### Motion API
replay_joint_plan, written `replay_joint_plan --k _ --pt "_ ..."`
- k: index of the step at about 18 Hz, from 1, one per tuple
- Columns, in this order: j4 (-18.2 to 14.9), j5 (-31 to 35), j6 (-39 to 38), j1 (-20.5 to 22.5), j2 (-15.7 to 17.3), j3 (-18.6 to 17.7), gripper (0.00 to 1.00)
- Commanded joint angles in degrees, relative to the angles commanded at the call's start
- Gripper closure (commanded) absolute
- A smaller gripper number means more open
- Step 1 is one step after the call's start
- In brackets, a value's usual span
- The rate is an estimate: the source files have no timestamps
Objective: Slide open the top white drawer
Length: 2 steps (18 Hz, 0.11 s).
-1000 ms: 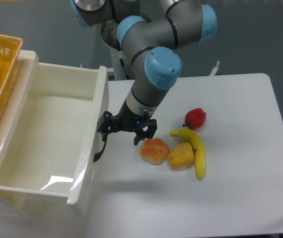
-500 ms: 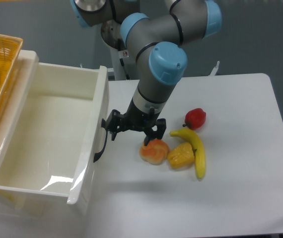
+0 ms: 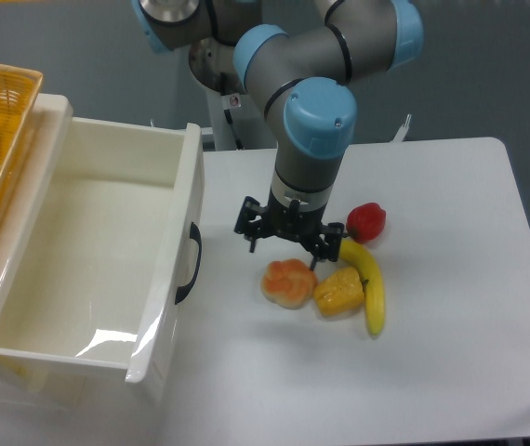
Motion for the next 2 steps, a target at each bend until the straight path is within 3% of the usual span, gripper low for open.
replay_joint_plan --k 2 --pt "0.09 0.18 0.71 0.44 0.0 -0.08 0.0"
